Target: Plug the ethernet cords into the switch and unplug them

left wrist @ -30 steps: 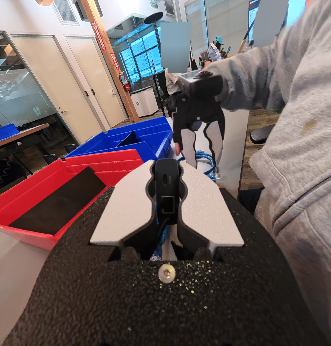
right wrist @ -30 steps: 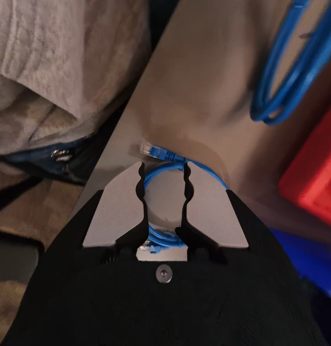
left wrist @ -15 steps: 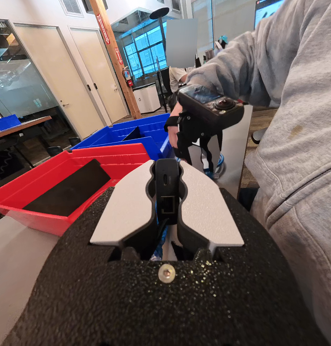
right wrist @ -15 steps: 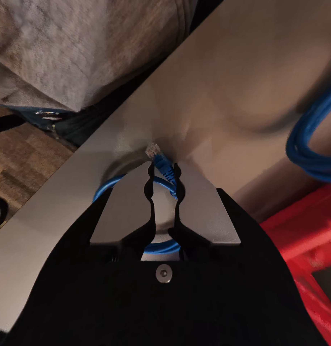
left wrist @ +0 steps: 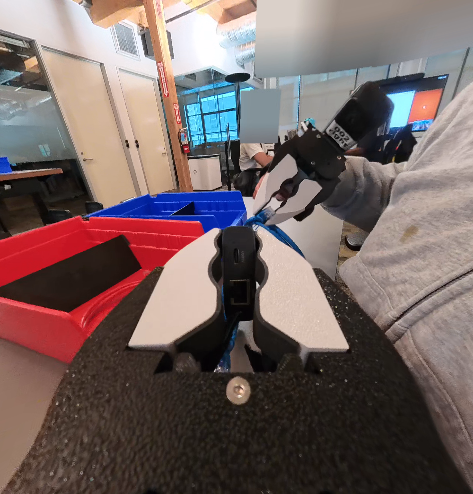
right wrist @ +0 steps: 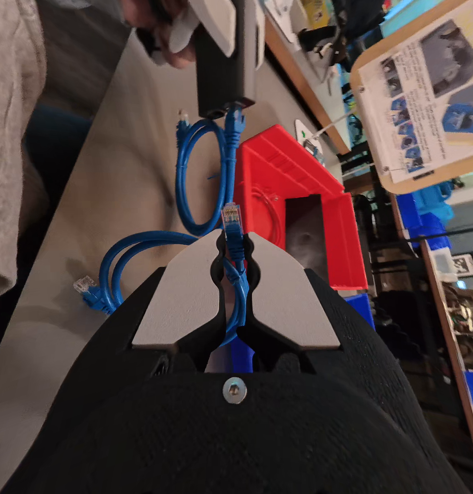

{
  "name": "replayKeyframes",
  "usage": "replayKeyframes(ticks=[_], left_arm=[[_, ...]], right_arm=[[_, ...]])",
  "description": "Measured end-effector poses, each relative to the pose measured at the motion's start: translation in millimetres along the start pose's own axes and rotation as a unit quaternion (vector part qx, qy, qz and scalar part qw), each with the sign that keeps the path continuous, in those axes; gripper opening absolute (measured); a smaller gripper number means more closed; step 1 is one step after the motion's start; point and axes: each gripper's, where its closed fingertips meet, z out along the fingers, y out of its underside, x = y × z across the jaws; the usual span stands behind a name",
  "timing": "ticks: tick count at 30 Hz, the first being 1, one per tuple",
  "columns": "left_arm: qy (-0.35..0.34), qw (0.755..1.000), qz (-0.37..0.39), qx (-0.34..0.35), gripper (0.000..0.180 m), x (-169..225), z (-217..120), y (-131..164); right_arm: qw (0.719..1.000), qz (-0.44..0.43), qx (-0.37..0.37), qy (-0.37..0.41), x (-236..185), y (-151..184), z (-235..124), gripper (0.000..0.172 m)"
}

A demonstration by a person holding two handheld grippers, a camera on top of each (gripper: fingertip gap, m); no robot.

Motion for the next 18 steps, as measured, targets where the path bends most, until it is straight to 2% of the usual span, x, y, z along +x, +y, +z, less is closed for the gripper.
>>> replayKeyframes(ticks=[5,11,13,18], left_arm=[[-0.004,0.999,-0.032,0.007,0.02,3,6,9],[-0.017,0.997,-0.063,0.032,0.02,-1,8,3],[-0.022,0.995,-0.082,0.051,0.02,-3,7,-1],[-0.022,0.984,-0.143,0.106,0.02,-11,2,-11]], right_arm=[[0.998,0.011,-0.009,0.054,5,2,0,0.011],[0.991,-0.055,-0.094,0.072,20,18,-14,0.011],[0.988,-0.069,-0.129,0.042,14,25,-15,0.011],[0.978,-0.035,-0.191,-0.075,2,36,-24,0.011]])
